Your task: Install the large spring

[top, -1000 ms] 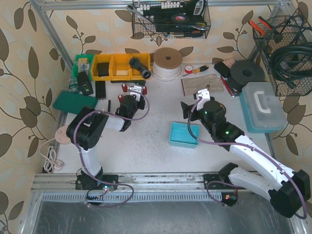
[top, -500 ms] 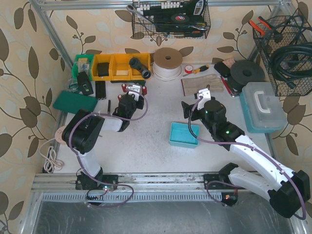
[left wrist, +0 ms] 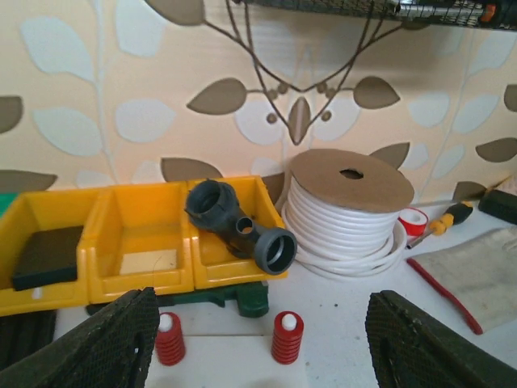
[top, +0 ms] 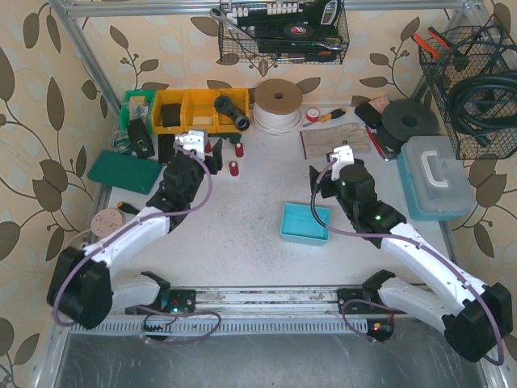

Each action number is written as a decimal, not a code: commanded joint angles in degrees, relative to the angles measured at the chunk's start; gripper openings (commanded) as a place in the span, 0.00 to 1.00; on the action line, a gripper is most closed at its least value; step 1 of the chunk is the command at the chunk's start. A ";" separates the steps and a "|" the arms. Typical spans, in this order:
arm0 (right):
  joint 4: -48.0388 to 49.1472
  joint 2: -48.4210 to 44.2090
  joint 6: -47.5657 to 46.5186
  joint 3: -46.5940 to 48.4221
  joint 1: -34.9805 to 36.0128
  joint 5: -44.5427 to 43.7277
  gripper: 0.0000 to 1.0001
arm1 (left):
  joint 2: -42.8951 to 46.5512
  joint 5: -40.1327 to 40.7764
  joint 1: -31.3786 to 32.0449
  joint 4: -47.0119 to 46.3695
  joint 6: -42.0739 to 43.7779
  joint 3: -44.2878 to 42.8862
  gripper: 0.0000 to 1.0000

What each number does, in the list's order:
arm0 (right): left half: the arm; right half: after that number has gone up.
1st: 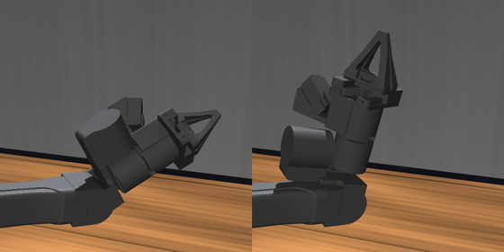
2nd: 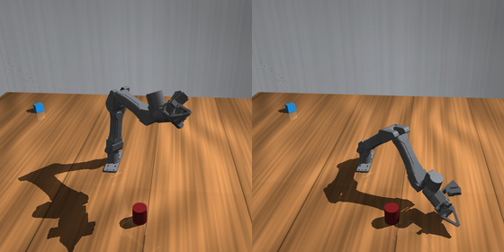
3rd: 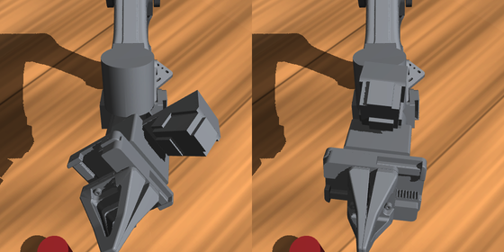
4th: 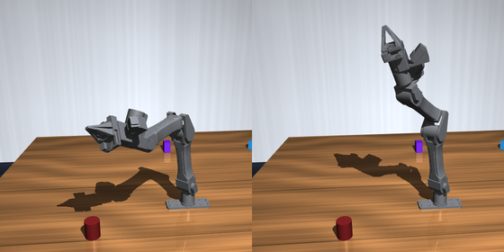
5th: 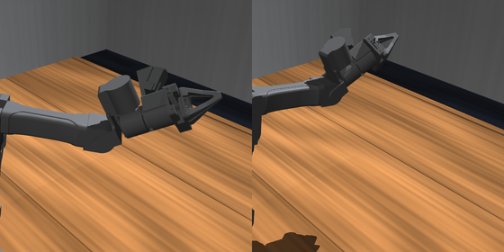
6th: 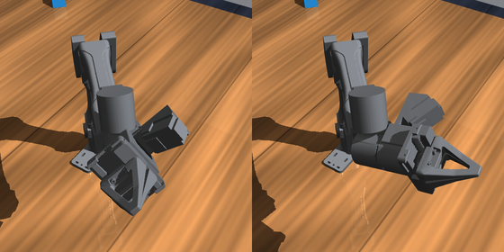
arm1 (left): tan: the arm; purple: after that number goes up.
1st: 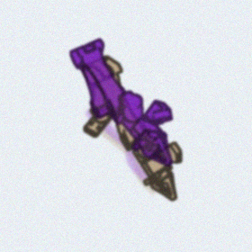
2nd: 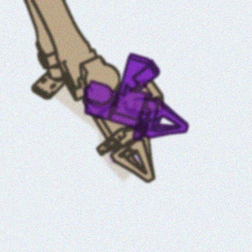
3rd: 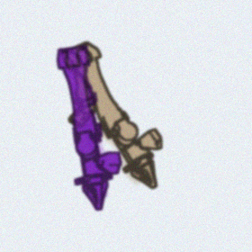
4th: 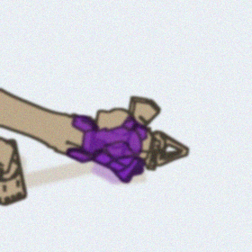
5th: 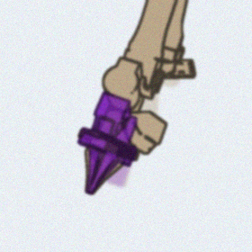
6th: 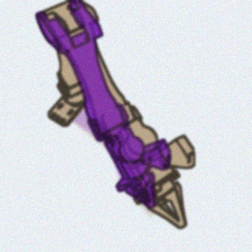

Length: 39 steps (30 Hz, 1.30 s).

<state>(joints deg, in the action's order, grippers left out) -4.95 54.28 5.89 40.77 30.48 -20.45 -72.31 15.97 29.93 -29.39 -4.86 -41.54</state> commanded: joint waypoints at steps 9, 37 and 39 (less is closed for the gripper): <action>11.93 8.35 -11.40 -2.49 -11.97 -7.25 1.00 | 8.77 17.13 -4.22 7.78 14.83 10.57 0.76; 55.54 31.39 -10.35 -21.20 -30.63 10.78 1.00 | -6.93 -5.86 -25.36 -24.14 12.84 27.38 0.81; 54.90 31.22 -10.17 -21.23 -30.69 10.68 1.00 | -8.17 -6.88 -25.56 -20.97 12.82 25.26 0.82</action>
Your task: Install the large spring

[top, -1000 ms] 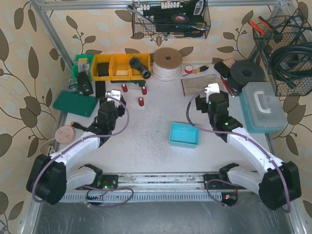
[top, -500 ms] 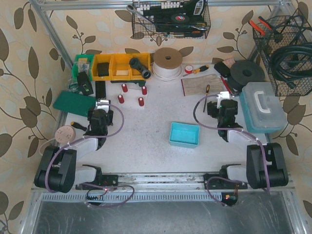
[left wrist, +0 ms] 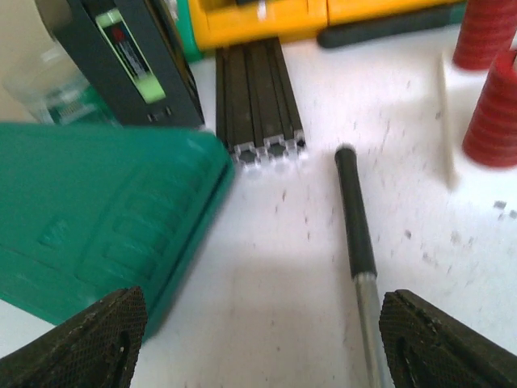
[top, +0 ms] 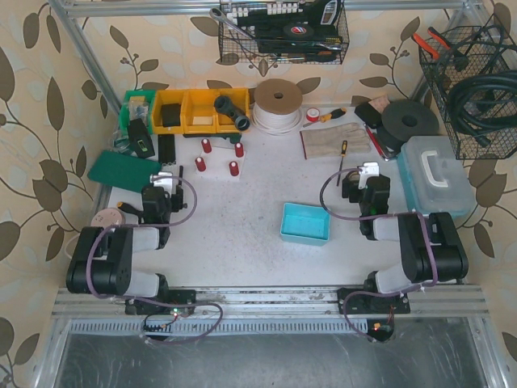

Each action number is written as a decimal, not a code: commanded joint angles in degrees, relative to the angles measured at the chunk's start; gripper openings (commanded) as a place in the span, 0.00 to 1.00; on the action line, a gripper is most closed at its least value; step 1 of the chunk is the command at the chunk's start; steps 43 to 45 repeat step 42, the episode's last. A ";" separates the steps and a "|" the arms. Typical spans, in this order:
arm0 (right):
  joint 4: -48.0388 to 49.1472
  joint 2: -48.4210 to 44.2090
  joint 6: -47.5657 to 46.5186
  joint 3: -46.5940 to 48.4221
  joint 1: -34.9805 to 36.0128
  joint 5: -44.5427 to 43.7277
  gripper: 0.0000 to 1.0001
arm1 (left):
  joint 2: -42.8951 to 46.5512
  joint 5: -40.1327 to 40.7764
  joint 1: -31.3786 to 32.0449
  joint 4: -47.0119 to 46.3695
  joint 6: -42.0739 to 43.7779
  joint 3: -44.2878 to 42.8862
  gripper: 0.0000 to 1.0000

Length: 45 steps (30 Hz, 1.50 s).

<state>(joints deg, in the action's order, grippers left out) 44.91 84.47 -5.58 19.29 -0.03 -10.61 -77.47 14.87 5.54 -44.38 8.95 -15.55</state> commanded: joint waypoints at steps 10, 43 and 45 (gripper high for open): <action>4.62 1.40 1.06 0.75 -0.16 0.64 1.00 | -8.77 -1.68 -3.27 0.41 -5.22 -6.07 0.83; 4.66 1.30 0.98 0.66 -0.04 0.42 1.00 | -8.32 -1.78 -3.43 0.15 -5.26 -5.82 0.83; 4.66 1.30 0.98 0.66 -0.04 0.42 1.00 | -8.32 -1.78 -3.43 0.15 -5.26 -5.82 0.83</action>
